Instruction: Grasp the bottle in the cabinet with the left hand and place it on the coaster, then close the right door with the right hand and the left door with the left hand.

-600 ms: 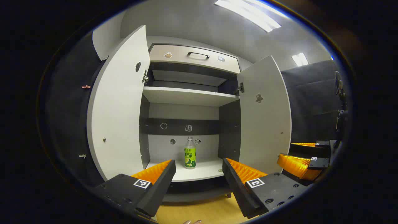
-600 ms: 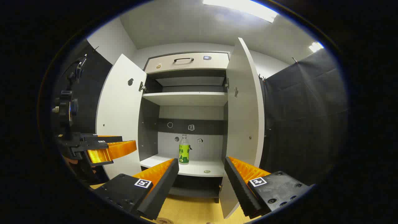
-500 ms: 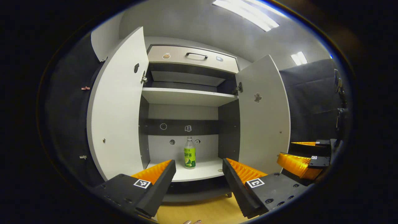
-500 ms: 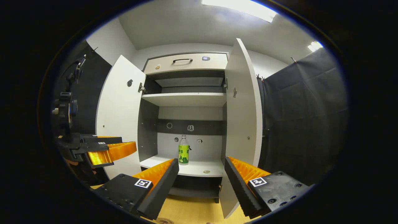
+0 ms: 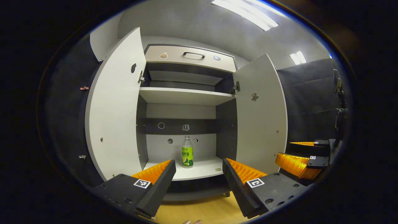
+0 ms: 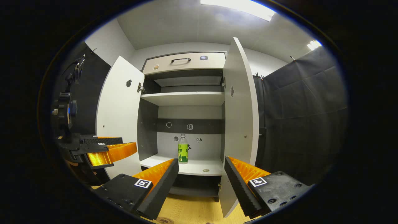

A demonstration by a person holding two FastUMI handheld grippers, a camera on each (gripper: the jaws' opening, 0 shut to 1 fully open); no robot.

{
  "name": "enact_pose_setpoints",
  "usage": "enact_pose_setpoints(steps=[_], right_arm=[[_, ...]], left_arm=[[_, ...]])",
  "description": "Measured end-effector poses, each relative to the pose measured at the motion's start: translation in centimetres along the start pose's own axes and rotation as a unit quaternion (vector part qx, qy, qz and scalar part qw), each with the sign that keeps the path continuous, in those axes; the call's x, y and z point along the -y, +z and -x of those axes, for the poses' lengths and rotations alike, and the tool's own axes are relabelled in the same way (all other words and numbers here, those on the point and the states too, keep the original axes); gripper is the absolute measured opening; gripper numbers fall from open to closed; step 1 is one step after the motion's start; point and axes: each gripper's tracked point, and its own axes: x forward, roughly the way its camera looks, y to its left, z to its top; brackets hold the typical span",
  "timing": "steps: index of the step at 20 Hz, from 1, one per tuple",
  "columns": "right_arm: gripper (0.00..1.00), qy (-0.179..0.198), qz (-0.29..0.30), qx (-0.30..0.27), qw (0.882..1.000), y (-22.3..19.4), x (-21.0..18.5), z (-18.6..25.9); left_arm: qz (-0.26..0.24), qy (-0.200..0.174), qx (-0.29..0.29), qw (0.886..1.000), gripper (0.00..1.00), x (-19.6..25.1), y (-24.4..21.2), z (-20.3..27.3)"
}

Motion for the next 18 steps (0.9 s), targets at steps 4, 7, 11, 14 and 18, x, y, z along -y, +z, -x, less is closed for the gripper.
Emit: enact_pose_setpoints(steps=[4, 7, 11, 14, 18], right_arm=[[0.98, 0.002, -0.002, -0.004, 1.0, -0.2, -0.1, -0.2], [0.98, -0.003, 0.013, -0.005, 1.0, -0.6, -0.4, -0.5], [0.98, -0.011, 0.016, -0.009, 1.0, -1.2, -1.1, -0.8], [0.98, -0.023, 0.018, -0.015, 0.999, -2.0, -1.5, -1.1], [0.98, -0.014, 0.029, -0.018, 0.999, -2.7, -2.5, -1.6]], left_arm=[[0.003, 0.009, 0.0, 1.0, 0.96, -0.8, -0.1, 0.2], [0.01, 0.013, 0.0, 1.0, 0.96, -1.5, -0.3, 0.3], [0.022, 0.006, 0.001, 1.0, 0.96, -2.5, -0.6, -0.4], [0.025, -0.011, -0.003, 1.0, 0.96, -2.7, -1.2, -1.3], [0.018, -0.022, -0.008, 1.0, 0.96, -2.8, -2.0, -4.0]])
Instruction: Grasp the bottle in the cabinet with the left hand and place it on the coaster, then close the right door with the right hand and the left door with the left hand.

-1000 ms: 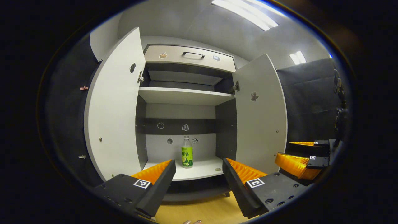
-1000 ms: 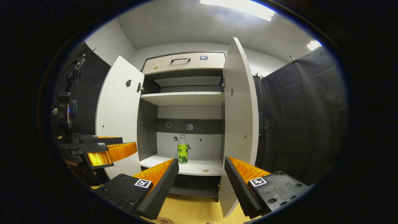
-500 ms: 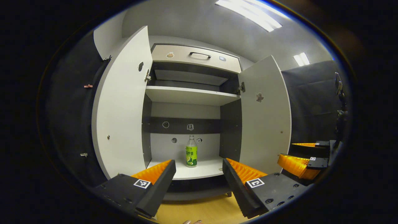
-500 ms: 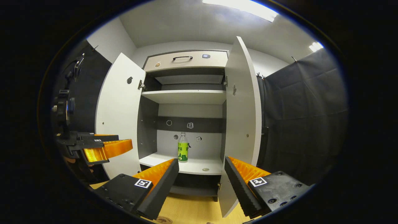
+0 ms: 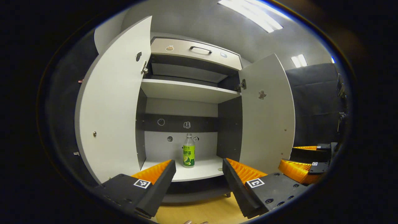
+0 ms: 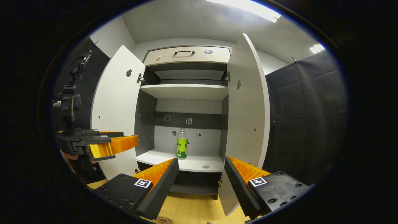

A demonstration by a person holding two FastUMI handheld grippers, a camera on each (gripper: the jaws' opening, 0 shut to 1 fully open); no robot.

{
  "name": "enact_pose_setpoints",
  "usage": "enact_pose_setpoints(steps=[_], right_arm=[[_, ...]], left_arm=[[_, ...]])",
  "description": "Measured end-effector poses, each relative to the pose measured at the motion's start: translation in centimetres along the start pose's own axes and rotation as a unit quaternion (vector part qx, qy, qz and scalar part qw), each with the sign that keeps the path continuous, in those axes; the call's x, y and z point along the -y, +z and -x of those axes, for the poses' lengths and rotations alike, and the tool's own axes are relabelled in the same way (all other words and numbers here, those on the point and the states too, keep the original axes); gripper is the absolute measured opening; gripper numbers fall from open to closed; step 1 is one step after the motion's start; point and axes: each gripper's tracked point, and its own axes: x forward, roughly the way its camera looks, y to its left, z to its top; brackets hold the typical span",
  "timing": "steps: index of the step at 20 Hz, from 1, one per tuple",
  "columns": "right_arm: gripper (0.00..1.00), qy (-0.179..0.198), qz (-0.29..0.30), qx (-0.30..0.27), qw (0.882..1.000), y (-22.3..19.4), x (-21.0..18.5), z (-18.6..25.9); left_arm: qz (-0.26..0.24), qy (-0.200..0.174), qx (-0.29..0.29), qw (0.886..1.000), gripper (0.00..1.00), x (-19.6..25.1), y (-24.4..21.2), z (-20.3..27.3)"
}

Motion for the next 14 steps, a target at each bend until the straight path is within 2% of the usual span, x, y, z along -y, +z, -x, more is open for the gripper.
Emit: enact_pose_setpoints(steps=[4, 6, 8, 14], right_arm=[[0.98, 0.016, 0.014, 0.009, 1.0, 0.0, 0.1, -2.1], [0.98, 0.023, 0.008, 0.013, 1.0, -0.2, 0.4, -3.9], [0.98, 0.033, -0.006, 0.021, 0.999, -0.2, 0.5, -5.4], [0.98, 0.048, -0.024, 0.015, 0.998, -2.3, 1.3, -9.2]], left_arm=[[-0.001, -0.004, 0.002, 1.0, 0.96, -0.1, -0.6, -4.5], [-0.015, 0.011, 0.007, 1.0, 0.96, -0.8, -0.8, -7.3], [-0.029, 0.01, 0.009, 1.0, 0.96, -0.7, -1.3, -10.0], [-0.006, 0.007, 0.008, 1.0, 0.96, -1.2, -3.7, -18.4]])
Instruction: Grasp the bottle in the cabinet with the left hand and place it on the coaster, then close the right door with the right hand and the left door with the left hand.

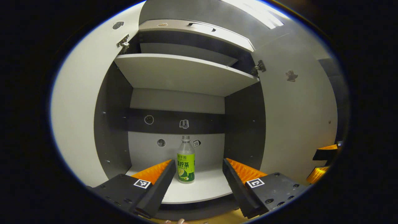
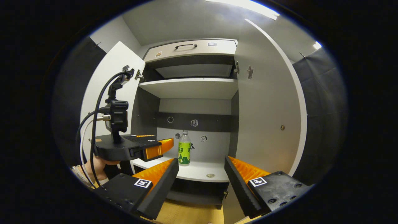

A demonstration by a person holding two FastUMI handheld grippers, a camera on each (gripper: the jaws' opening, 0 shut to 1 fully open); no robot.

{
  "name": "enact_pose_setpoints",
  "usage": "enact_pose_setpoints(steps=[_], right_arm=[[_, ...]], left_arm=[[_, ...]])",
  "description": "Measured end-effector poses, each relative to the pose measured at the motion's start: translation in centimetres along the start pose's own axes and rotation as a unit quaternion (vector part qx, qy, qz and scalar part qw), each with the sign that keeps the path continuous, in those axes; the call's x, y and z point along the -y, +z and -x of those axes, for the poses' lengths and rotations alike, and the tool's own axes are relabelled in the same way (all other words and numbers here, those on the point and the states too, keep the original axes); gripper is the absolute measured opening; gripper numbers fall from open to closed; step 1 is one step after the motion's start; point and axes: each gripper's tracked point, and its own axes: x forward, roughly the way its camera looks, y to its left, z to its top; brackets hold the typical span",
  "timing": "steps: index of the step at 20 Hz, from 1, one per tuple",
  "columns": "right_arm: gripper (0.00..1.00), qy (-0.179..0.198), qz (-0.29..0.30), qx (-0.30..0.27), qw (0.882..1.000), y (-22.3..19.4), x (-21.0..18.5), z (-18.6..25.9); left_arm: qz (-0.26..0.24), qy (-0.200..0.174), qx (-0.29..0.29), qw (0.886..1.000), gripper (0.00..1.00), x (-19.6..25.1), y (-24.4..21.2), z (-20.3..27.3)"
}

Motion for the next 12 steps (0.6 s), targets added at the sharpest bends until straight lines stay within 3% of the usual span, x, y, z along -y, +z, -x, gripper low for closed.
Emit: enact_pose_setpoints(steps=[4, 12], right_arm=[[0.98, 0.022, 0.007, -0.005, 1.0, -1.5, -0.5, -2.5], [0.98, 0.064, 0.02, -0.029, 0.997, -4.3, -2.9, -5.4]], left_arm=[[-0.023, 0.022, -0.001, 0.999, 0.96, -1.7, -1.5, -4.5], [-0.061, 0.023, 0.001, 0.998, 0.95, -3.0, -3.7, -11.6]])
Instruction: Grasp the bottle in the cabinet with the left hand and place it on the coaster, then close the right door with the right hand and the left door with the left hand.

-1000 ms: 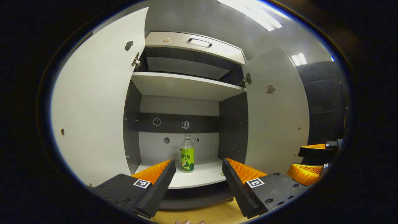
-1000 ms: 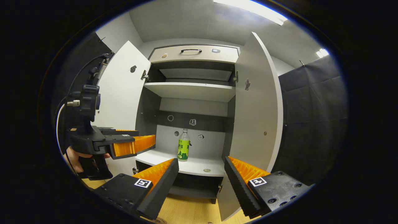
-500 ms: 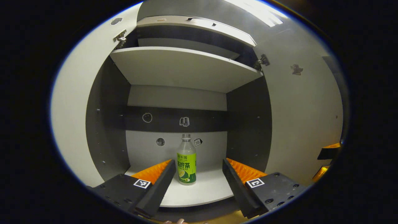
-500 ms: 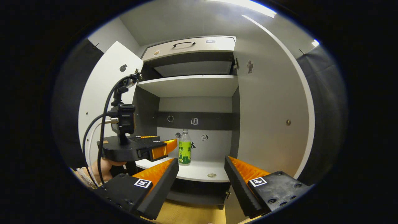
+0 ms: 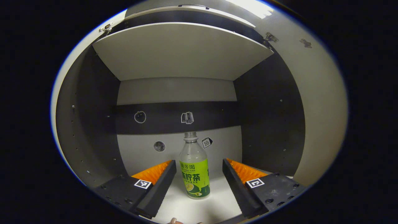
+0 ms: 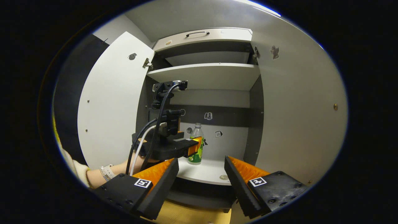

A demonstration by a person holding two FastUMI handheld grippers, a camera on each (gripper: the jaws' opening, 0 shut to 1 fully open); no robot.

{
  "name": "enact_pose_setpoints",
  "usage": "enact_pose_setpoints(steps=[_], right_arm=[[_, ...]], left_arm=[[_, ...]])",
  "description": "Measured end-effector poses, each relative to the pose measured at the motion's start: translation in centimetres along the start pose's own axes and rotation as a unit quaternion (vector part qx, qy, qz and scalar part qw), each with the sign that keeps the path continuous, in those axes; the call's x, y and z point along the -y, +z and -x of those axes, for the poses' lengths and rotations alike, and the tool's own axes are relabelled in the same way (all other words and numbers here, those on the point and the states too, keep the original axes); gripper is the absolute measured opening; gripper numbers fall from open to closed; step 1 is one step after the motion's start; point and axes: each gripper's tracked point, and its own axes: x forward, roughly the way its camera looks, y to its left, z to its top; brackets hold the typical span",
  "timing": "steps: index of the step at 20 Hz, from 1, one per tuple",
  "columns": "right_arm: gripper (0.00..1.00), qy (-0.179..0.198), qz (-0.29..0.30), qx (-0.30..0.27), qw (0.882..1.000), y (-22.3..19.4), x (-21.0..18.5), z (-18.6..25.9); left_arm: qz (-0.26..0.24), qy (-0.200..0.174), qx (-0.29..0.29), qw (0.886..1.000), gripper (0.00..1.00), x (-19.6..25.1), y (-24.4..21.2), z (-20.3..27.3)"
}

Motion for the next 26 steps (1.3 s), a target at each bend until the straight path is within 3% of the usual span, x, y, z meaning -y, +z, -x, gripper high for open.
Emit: enact_pose_setpoints(steps=[14, 17, 18, 22, 26], right_arm=[[0.98, 0.01, 0.003, -0.033, 0.999, -2.9, 0.9, -2.9], [0.98, 0.01, 0.006, -0.04, 0.999, -3.3, 1.2, -3.2], [0.98, 0.009, 0.006, -0.042, 0.999, -3.4, 1.4, -3.2], [0.98, 0.005, 0.001, -0.039, 0.999, -3.2, 1.8, -3.1], [0.98, 0.0, 0.001, -0.031, 1.0, -2.5, 2.1, -2.2]], left_arm=[[0.009, 0.017, 0.002, 1.0, 0.94, -1.6, -3.1, -6.5], [0.003, 0.015, 0.0, 1.0, 0.89, -1.3, -3.4, -7.1], [0.009, 0.01, 0.001, 1.0, 0.8, -1.1, -3.4, -7.0], [0.029, 0.005, 0.005, 1.0, 0.78, -1.1, -3.1, -6.9], [0.018, 0.003, 0.003, 1.0, 0.78, -0.9, -1.7, -4.9]])
